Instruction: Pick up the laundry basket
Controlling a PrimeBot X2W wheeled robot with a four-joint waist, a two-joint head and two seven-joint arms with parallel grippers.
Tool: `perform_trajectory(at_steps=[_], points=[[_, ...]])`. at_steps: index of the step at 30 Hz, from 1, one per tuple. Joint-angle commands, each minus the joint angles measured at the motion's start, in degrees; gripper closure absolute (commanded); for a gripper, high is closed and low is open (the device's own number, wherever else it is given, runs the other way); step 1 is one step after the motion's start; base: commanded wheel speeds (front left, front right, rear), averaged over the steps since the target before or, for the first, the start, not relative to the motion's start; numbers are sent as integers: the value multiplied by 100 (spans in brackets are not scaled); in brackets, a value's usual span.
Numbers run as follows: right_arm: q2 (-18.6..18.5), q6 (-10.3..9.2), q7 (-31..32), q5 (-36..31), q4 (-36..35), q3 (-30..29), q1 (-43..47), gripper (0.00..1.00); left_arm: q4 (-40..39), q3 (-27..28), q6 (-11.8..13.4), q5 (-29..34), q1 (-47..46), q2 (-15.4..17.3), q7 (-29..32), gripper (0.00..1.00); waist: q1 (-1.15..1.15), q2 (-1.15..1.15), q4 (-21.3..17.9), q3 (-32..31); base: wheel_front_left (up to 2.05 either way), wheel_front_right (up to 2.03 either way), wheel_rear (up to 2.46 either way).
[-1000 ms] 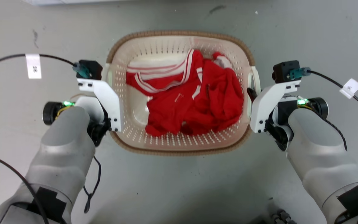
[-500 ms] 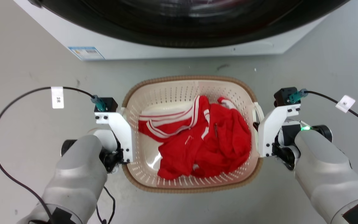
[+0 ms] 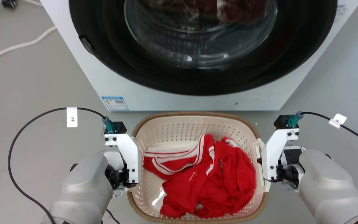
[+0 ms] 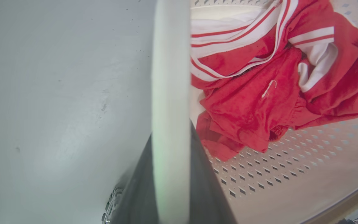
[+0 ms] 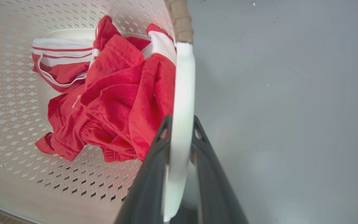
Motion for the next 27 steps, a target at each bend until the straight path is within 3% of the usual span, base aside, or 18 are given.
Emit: perform_trajectory(at_steps=[1,14,27], points=[[20,16,112,50,-23,52,67,100,-37,-44,-55,-51,50,-75,63,100,1,0,50,-345,0,0,0],[8,16,880,397,155,199,132,100,73,-285,-55,-378,275,-148,622,100,1,0,117,-1160,0,0,0],[29,16,1020,541,240,337,354,100,132,-431,-56,-601,588,-239,671,100,1,0,123,-1565,0,0,0]])
